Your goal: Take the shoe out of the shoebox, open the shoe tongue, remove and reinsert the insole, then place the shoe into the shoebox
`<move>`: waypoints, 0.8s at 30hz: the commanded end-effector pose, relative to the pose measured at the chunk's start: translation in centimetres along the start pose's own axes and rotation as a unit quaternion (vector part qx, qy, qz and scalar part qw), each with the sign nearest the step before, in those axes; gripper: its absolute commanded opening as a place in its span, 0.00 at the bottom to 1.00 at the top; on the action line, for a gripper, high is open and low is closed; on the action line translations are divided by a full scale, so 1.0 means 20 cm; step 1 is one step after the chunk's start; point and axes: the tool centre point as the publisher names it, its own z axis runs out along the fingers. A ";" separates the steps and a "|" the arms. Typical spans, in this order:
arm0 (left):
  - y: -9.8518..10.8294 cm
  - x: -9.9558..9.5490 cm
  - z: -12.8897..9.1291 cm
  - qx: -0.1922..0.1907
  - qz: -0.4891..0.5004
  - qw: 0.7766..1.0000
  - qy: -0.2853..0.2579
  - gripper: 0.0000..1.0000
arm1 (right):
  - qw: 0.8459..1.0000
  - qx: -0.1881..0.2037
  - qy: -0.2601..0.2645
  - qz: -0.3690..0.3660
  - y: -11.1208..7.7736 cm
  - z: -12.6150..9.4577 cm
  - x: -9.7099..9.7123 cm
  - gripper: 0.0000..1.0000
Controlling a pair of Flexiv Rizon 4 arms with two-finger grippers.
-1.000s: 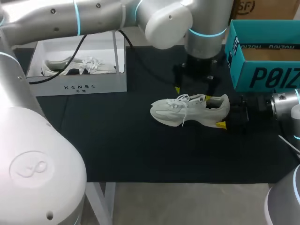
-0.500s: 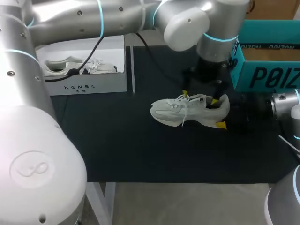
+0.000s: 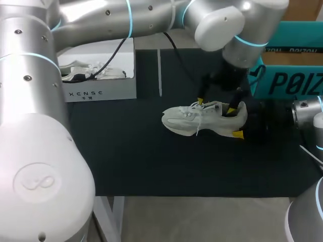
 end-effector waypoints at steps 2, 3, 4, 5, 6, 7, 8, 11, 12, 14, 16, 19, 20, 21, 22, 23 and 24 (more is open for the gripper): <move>0.01 0.02 0.03 -0.009 -0.004 1.000 -0.009 1.00 | 1.000 0.001 0.000 0.000 -0.03 0.03 -0.01 0.00; 0.02 0.03 0.02 -0.009 -0.006 1.000 -0.013 1.00 | 1.000 0.001 0.000 0.000 -0.03 0.03 -0.01 0.00; 0.02 0.03 0.03 -0.010 -0.011 1.000 -0.015 1.00 | 1.000 0.001 0.000 0.000 -0.03 0.03 -0.01 0.00; 0.02 0.03 0.03 -0.009 -0.013 1.000 -0.015 1.00 | 1.000 0.001 0.000 0.000 -0.03 0.03 -0.01 0.00; 0.02 0.03 0.04 -0.008 -0.016 1.000 -0.016 1.00 | 1.000 0.001 0.000 0.000 -0.03 0.03 -0.01 0.00; 0.02 0.03 0.04 -0.008 -0.017 1.000 -0.016 1.00 | 1.000 0.001 0.000 0.000 -0.03 0.03 -0.01 0.00; 0.01 0.04 0.04 -0.008 -0.018 1.000 -0.017 1.00 | 1.000 0.001 0.000 0.000 -0.03 0.03 -0.01 0.00; 0.00 0.04 0.05 -0.005 -0.022 1.000 -0.016 1.00 | 1.000 0.001 0.000 0.000 -0.03 0.03 -0.01 0.00; -0.01 0.04 0.04 -0.004 -0.023 1.000 -0.015 1.00 | 1.000 0.001 0.000 0.000 -0.03 0.03 -0.01 0.00; -0.03 0.04 0.04 -0.003 -0.025 1.000 -0.017 1.00 | 1.000 0.001 0.000 0.000 -0.03 0.03 -0.01 0.00; -0.05 0.04 0.03 0.003 -0.029 0.999 -0.023 1.00 | 1.000 0.001 0.000 0.000 -0.03 0.03 -0.01 0.00; -0.06 0.04 0.03 0.005 -0.035 0.999 -0.025 1.00 | 1.000 0.001 0.000 0.000 -0.03 0.03 -0.01 0.00; -0.06 0.04 0.04 0.005 -0.036 0.999 -0.025 1.00 | 1.000 0.001 0.000 0.000 -0.03 0.03 -0.01 0.00; -0.07 0.04 0.04 0.005 -0.037 0.999 -0.025 1.00 | 1.000 0.001 0.000 0.000 -0.03 0.03 -0.01 0.00; -0.07 0.04 0.04 0.005 -0.037 0.999 -0.026 1.00 | 1.000 0.001 0.000 0.000 -0.03 0.03 -0.01 0.00; -0.07 0.04 0.05 0.005 -0.038 0.999 -0.026 1.00 | 1.000 0.001 0.000 0.000 -0.03 0.03 -0.01 0.00; -0.07 0.05 0.06 0.005 -0.039 0.999 -0.027 1.00 | 1.000 0.001 0.000 0.000 -0.03 0.03 -0.01 0.00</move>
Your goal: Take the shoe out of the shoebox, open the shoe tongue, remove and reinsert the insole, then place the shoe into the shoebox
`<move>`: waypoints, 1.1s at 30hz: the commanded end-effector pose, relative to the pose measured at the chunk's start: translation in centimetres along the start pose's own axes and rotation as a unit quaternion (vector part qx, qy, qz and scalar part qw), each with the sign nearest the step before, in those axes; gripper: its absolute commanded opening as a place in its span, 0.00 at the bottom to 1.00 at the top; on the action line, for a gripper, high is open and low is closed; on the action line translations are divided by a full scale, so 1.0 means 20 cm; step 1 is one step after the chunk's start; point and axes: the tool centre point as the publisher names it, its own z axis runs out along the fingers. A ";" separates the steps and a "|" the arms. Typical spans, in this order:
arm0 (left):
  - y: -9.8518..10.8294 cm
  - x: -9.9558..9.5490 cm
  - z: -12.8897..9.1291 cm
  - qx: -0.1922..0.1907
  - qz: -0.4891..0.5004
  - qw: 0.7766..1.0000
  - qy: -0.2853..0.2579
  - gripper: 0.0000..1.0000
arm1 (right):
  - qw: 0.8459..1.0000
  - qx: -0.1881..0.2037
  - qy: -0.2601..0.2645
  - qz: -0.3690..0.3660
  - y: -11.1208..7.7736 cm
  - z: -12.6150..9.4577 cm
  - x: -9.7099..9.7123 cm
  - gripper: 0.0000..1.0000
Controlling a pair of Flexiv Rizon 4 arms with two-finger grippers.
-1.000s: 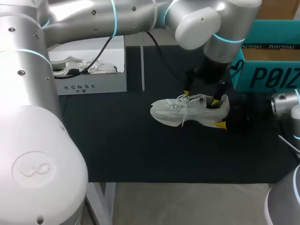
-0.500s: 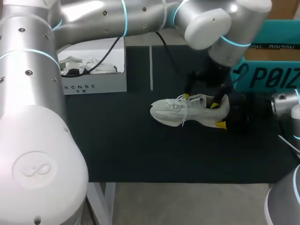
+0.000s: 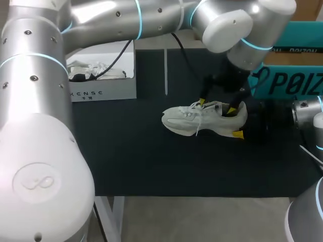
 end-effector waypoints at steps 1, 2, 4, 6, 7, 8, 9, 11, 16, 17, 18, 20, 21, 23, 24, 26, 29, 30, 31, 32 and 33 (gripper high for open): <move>0.00 0.02 0.02 -0.003 -0.003 1.000 -0.005 1.00 | 1.000 0.001 0.000 0.000 -0.03 0.03 -0.01 0.00; 0.00 0.02 0.03 -0.004 -0.004 1.000 -0.004 1.00 | 1.000 0.001 0.000 0.000 -0.03 0.03 -0.01 0.00; 0.01 0.02 0.05 -0.009 -0.007 1.000 -0.005 1.00 | 1.000 0.001 0.000 0.000 -0.03 0.03 -0.01 0.00; 0.01 0.02 0.08 -0.015 -0.011 1.000 -0.006 1.00 | 1.000 0.001 0.000 0.000 -0.03 0.03 -0.01 0.00; 0.01 0.02 0.09 -0.017 -0.013 1.000 -0.006 1.00 | 1.000 0.001 0.000 0.000 -0.03 0.03 -0.01 0.00; 0.01 0.01 0.10 -0.017 -0.015 1.000 -0.007 1.00 | 1.000 0.001 0.000 0.000 -0.03 0.03 -0.01 0.00; 0.01 0.01 0.10 -0.018 -0.017 1.000 -0.006 1.00 | 1.000 0.001 0.000 0.000 -0.03 0.03 -0.01 0.00; 0.01 0.01 0.11 -0.020 -0.022 1.000 -0.004 1.00 | 1.000 0.001 0.000 0.000 -0.03 0.03 -0.01 0.00; 0.00 -0.02 0.12 -0.020 -0.032 0.999 -0.008 1.00 | 1.000 0.001 0.000 0.000 -0.03 0.03 -0.01 0.00; 0.00 -0.02 0.13 -0.020 -0.033 0.999 -0.009 1.00 | 1.000 0.001 0.000 0.000 -0.03 0.03 -0.01 0.00; 0.00 -0.02 0.13 -0.022 -0.034 0.999 -0.012 1.00 | 1.000 0.001 0.000 0.000 -0.03 0.03 -0.01 0.00; 0.00 -0.02 0.14 -0.023 -0.035 0.999 -0.012 1.00 | 1.000 0.001 0.000 0.000 -0.03 0.03 -0.01 0.00; 0.00 -0.03 0.14 -0.023 -0.036 0.999 -0.013 1.00 | 1.000 0.001 0.000 0.000 -0.03 0.03 -0.01 0.00; 0.01 -0.03 0.15 -0.025 -0.037 0.999 -0.011 1.00 | 1.000 0.001 0.000 0.000 -0.03 0.03 -0.01 0.00; 0.02 -0.03 0.14 -0.022 -0.038 0.999 -0.007 0.90 | 1.000 0.001 0.000 0.000 -0.03 0.03 -0.01 0.00; 0.02 -0.03 0.14 -0.022 -0.035 0.999 -0.007 0.00 | 1.000 0.001 0.000 0.000 -0.03 0.03 -0.01 0.00; 0.01 -0.04 0.12 -0.019 -0.032 0.999 -0.007 0.00 | 1.000 0.001 0.000 0.000 -0.03 0.03 -0.01 0.00; 0.01 -0.04 0.11 -0.017 -0.032 0.999 -0.007 0.00 | 1.000 0.001 0.000 0.000 -0.03 0.03 -0.01 0.00; 0.01 -0.05 0.11 -0.015 -0.031 0.999 -0.006 0.00 | 1.000 0.001 0.000 0.000 -0.03 0.03 -0.01 0.00; 0.01 -0.05 0.11 -0.015 -0.031 0.999 -0.006 0.00 | 1.000 0.001 0.000 0.000 -0.03 0.03 -0.01 0.00; 0.00 -0.05 0.10 -0.014 -0.030 0.999 -0.006 0.00 | 1.000 0.001 0.000 0.000 -0.03 0.03 -0.01 0.00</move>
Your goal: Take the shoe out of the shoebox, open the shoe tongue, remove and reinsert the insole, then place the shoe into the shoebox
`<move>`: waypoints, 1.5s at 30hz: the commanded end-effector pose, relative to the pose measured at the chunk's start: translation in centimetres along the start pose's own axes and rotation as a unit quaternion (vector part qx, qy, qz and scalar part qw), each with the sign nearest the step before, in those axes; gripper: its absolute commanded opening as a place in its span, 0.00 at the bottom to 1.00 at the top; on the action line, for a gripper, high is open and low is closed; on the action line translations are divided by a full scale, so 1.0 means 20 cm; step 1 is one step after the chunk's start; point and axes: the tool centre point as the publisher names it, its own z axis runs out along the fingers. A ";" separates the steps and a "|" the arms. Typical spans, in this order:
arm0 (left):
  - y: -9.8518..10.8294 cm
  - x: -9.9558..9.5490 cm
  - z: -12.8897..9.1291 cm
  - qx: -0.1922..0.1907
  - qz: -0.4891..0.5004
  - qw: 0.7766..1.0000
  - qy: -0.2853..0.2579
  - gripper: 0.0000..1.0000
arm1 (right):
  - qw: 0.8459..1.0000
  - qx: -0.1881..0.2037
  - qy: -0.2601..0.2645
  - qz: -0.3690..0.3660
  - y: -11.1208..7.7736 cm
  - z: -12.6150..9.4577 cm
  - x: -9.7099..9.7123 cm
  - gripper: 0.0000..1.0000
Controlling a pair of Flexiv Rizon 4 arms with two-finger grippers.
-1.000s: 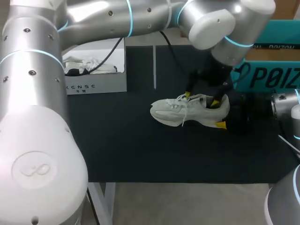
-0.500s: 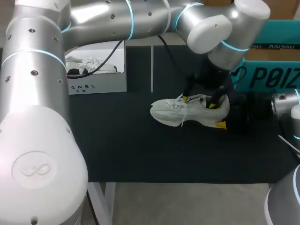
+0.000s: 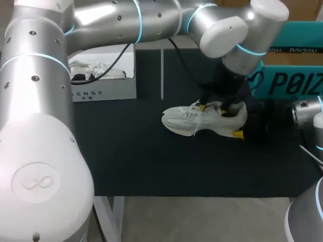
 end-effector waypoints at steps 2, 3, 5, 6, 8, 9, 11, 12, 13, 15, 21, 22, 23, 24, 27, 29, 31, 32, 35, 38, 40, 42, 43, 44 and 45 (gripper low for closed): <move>0.01 -0.02 -0.02 0.005 0.005 1.000 0.002 0.00 | 1.000 0.001 0.000 0.000 -0.03 0.03 -0.01 0.00; 0.01 -0.02 -0.02 0.005 0.006 1.000 0.003 0.00 | 1.000 0.001 0.000 0.000 -0.03 0.03 -0.01 0.00; 0.01 -0.02 -0.02 0.005 0.007 1.000 0.006 0.00 | 1.000 0.001 0.000 0.000 -0.03 0.03 -0.01 0.00; 0.01 -0.02 -0.02 0.005 0.008 1.000 0.005 0.00 | 1.000 0.001 0.000 0.000 -0.03 0.03 -0.01 0.00; 0.01 -0.03 -0.04 0.009 0.009 1.000 0.006 0.00 | 1.000 0.001 0.000 0.000 -0.03 0.03 -0.01 0.00; 0.01 -0.03 -0.05 0.011 0.008 1.000 0.007 0.00 | 1.000 0.001 0.000 0.000 -0.03 0.03 -0.01 0.00; 0.01 -0.05 -0.08 0.018 0.005 1.000 0.008 0.00 | 1.000 0.001 0.000 0.000 -0.03 0.03 -0.01 0.00; 0.01 -0.06 -0.08 0.019 0.004 1.000 0.008 0.00 | 1.000 0.001 0.000 0.000 -0.03 0.03 -0.01 0.00; 0.01 -0.07 -0.10 0.025 0.003 1.000 0.010 0.00 | 1.000 0.001 0.000 0.000 -0.03 0.03 -0.01 0.00; 0.02 -0.10 -0.13 0.032 0.002 0.999 0.010 0.00 | 1.000 0.001 0.000 0.000 -0.03 0.03 -0.01 0.00; 0.06 -0.22 -0.18 0.047 -0.014 0.999 0.017 0.00 | 1.000 0.001 0.000 0.000 -0.03 0.03 -0.01 0.00; 0.08 -0.24 -0.19 0.050 -0.019 0.998 0.019 0.00 | 1.000 0.001 0.000 0.000 -0.03 0.03 -0.01 0.00; 0.08 -0.25 -0.19 0.050 -0.021 0.998 0.020 0.00 | 1.000 0.001 0.000 0.000 -0.03 0.03 -0.01 0.00; 0.10 -0.29 -0.18 0.051 -0.027 0.998 0.020 0.00 | 1.000 0.001 0.000 0.000 -0.03 0.03 -0.01 0.00; 0.13 -0.34 -0.18 0.052 -0.039 0.998 0.022 0.00 | 1.000 0.001 0.000 0.000 -0.03 0.03 -0.01 0.00; 0.16 -0.39 -0.16 0.050 -0.050 0.997 0.025 0.00 | 1.000 0.001 0.000 0.000 -0.03 0.03 -0.01 0.00; 0.18 -0.42 -0.13 0.047 -0.060 0.997 0.028 0.00 | 1.000 0.001 0.000 0.000 -0.03 0.03 -0.01 0.00; 0.19 -0.44 -0.13 0.047 -0.063 0.996 0.030 0.00 | 1.000 0.001 0.000 0.000 -0.03 0.03 -0.01 0.00; 0.20 -0.46 -0.10 0.043 -0.070 0.996 0.037 0.00 | 1.000 0.001 0.000 0.000 -0.03 0.03 -0.01 0.00; 0.19 -0.45 -0.08 0.040 -0.072 0.995 0.048 0.31 | 1.000 0.001 0.000 0.000 -0.03 0.03 -0.01 0.00; 0.16 -0.43 -0.07 0.042 -0.068 0.995 0.062 1.00 | 1.000 0.001 0.000 0.000 -0.03 0.03 -0.01 0.00; 0.14 -0.39 -0.07 0.049 -0.066 0.993 0.089 1.00 | 1.000 0.001 0.000 0.000 -0.03 0.03 -0.01 0.00; 0.14 -0.39 -0.07 0.048 -0.066 0.992 0.092 1.00 | 1.000 0.001 0.000 0.000 -0.03 0.03 -0.01 0.00; 0.12 -0.36 -0.06 0.052 -0.061 0.992 0.101 1.00 | 1.000 0.001 0.000 0.000 -0.03 0.03 -0.01 0.00; 0.11 -0.36 -0.06 0.056 -0.060 0.990 0.112 1.00 | 1.000 0.001 0.000 0.000 -0.03 0.03 -0.01 0.00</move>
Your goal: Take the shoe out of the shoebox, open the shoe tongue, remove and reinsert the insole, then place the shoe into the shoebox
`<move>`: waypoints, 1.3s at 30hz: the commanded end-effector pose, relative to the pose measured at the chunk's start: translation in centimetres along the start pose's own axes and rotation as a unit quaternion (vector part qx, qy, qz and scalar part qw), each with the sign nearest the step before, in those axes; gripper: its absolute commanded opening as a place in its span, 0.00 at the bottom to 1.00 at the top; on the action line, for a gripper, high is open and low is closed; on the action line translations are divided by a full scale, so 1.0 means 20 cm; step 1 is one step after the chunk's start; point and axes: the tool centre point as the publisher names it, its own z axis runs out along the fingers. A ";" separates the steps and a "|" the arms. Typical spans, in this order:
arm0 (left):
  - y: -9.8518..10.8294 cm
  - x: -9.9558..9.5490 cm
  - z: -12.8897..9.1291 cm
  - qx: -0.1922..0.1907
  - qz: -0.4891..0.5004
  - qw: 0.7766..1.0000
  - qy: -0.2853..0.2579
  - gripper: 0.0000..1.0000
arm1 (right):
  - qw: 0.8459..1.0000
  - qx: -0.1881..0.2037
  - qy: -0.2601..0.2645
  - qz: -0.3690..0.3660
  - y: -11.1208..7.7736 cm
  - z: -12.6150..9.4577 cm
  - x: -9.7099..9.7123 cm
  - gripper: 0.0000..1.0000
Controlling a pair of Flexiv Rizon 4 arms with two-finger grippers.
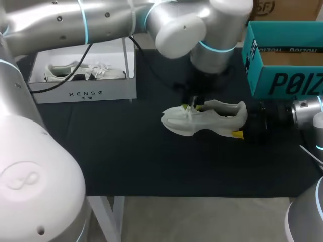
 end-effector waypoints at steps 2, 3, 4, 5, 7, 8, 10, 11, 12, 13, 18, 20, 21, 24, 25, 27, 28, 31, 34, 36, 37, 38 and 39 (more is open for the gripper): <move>-0.02 0.03 0.05 0.006 0.008 0.998 0.054 1.00 | 1.000 0.001 0.000 0.001 -0.03 0.03 -0.01 0.00; -0.03 0.04 0.06 0.008 0.010 0.998 0.063 1.00 | 1.000 0.001 0.000 0.001 -0.03 0.03 -0.01 0.00; -0.03 0.06 0.06 0.007 0.011 0.998 0.065 1.00 | 1.000 0.001 0.000 0.001 -0.03 0.03 -0.01 0.00; -0.03 0.06 0.07 0.007 0.013 0.998 0.069 1.00 | 1.000 0.001 0.000 0.001 -0.03 0.03 -0.01 0.00; -0.03 0.07 0.07 0.007 0.013 0.997 0.078 0.42 | 1.000 0.001 0.000 0.001 -0.03 0.03 -0.01 0.00; -0.03 0.07 0.07 0.005 0.014 0.996 0.083 0.00 | 1.000 0.001 0.000 0.001 -0.03 0.03 -0.01 0.00; -0.03 0.06 0.08 0.006 0.014 0.996 0.084 0.00 | 1.000 0.001 0.000 0.001 -0.03 0.03 -0.01 0.00; -0.03 0.06 0.07 0.007 0.014 0.996 0.086 0.00 | 1.000 0.001 0.000 0.001 -0.03 0.03 -0.01 0.00; -0.03 0.05 0.07 0.008 0.014 0.996 0.087 0.00 | 1.000 0.001 0.000 0.001 -0.03 0.03 -0.01 0.00; -0.03 0.03 0.06 0.011 0.012 0.996 0.088 0.00 | 1.000 0.001 0.000 0.001 -0.03 0.03 -0.01 0.00; -0.01 -0.03 0.06 0.014 0.002 0.996 0.089 0.00 | 1.000 0.001 0.000 0.001 -0.03 0.03 -0.01 0.00; 0.00 -0.06 0.06 0.013 -0.003 0.996 0.089 0.00 | 1.000 0.001 0.000 0.001 -0.03 0.03 -0.01 0.00; 0.01 -0.07 0.07 0.012 -0.004 0.996 0.089 0.00 | 1.000 0.001 0.000 0.001 -0.03 0.03 -0.01 0.00; 0.03 -0.09 0.09 0.006 -0.011 0.996 0.091 0.00 | 1.000 0.001 0.000 0.001 -0.03 0.03 -0.01 0.00; 0.04 -0.10 0.10 0.002 -0.014 0.996 0.093 0.00 | 1.000 0.001 0.000 0.001 -0.03 0.03 -0.01 0.00; 0.05 -0.09 0.11 -0.009 -0.019 0.994 0.103 0.08 | 1.000 0.001 0.000 0.001 -0.03 0.03 -0.01 0.00; 0.05 -0.08 0.12 -0.009 -0.018 0.994 0.105 0.46 | 1.000 0.001 0.000 0.001 -0.03 0.03 -0.01 0.00; 0.05 -0.04 0.10 -0.006 0.004 0.994 0.112 1.00 | 1.000 0.001 0.000 0.001 -0.03 0.03 -0.01 0.00; 0.04 0.00 0.04 0.007 0.020 0.992 0.124 1.00 | 1.000 0.001 0.000 0.001 -0.03 0.03 -0.01 0.00; 0.02 0.02 0.00 0.014 0.039 0.990 0.131 1.00 | 1.000 0.001 0.000 0.001 -0.03 0.03 -0.01 0.00; 0.00 0.03 -0.03 0.022 0.051 0.989 0.140 1.00 | 1.000 0.001 0.000 0.001 -0.03 0.03 -0.01 0.00; -0.02 0.04 -0.06 0.032 0.075 0.986 0.142 1.00 | 1.000 0.001 0.000 0.001 -0.03 0.03 -0.01 0.00; -0.03 0.06 -0.10 0.035 0.100 0.984 0.141 1.00 | 1.000 0.001 0.000 0.001 -0.03 0.03 -0.01 0.00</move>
